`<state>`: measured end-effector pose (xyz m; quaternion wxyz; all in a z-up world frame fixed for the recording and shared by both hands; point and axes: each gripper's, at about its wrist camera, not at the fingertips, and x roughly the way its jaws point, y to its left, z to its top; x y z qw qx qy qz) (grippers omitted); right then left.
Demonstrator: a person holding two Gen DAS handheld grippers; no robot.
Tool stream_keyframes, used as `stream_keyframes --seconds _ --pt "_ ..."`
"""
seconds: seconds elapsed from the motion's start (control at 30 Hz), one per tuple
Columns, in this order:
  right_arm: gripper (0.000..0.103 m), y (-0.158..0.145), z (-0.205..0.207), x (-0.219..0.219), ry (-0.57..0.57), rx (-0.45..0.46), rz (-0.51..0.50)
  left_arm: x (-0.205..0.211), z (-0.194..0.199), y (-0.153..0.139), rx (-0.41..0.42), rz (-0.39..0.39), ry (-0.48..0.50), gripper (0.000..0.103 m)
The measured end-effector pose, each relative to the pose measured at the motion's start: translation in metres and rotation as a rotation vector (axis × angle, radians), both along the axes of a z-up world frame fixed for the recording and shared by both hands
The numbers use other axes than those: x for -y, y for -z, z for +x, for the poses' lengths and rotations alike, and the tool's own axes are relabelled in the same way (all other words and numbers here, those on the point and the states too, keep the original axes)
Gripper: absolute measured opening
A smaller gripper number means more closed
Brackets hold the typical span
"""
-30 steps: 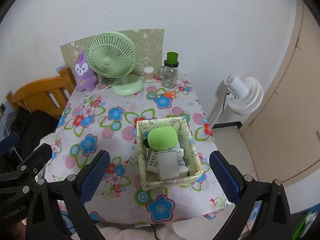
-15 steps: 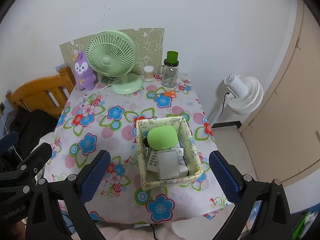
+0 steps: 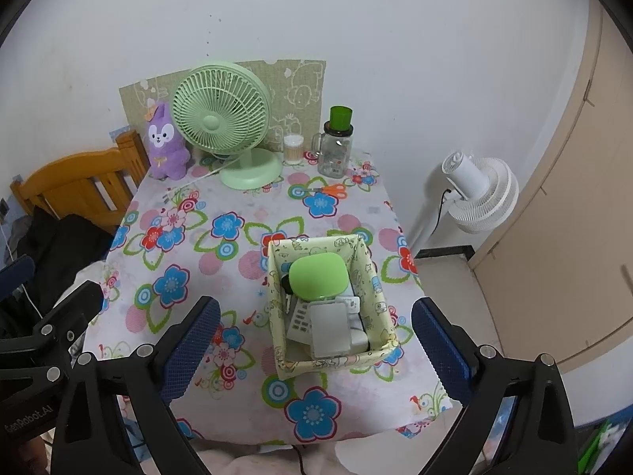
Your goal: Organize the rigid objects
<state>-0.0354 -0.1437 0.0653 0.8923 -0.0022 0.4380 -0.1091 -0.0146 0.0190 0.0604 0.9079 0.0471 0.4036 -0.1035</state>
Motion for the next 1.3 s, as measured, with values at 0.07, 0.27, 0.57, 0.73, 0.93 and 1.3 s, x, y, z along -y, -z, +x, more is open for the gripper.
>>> stream_keyframes --seconds 0.07,0.27,0.57,0.73,0.93,1.3 --pt "0.099 -0.0004 0.0002 -0.0003 0.0 0.0 0.002 0.0001 -0.0003 -0.0006 0.002 0.001 0.001 0.101" --pt "0.099 -0.0011 0.0009 -0.0013 0.001 0.001 0.002 -0.0014 0.001 -0.0011 0.003 0.001 0.004 0.101" --pt "0.099 -0.0008 0.0026 -0.0014 0.001 -0.002 0.002 -0.0011 0.0031 -0.0016 -0.002 0.001 0.008 0.101" --pt "0.099 -0.0002 0.0044 -0.0002 0.006 -0.007 0.006 -0.0013 0.0042 -0.0011 -0.003 0.002 0.009 0.101" --pt "0.099 0.0024 0.0047 -0.0021 0.01 -0.013 0.004 -0.0016 0.0054 0.0005 -0.007 0.003 0.011 0.101" --pt "0.099 0.0032 0.0051 -0.0041 0.009 -0.007 0.001 -0.0036 0.0072 0.0015 -0.004 0.003 0.015 0.101"
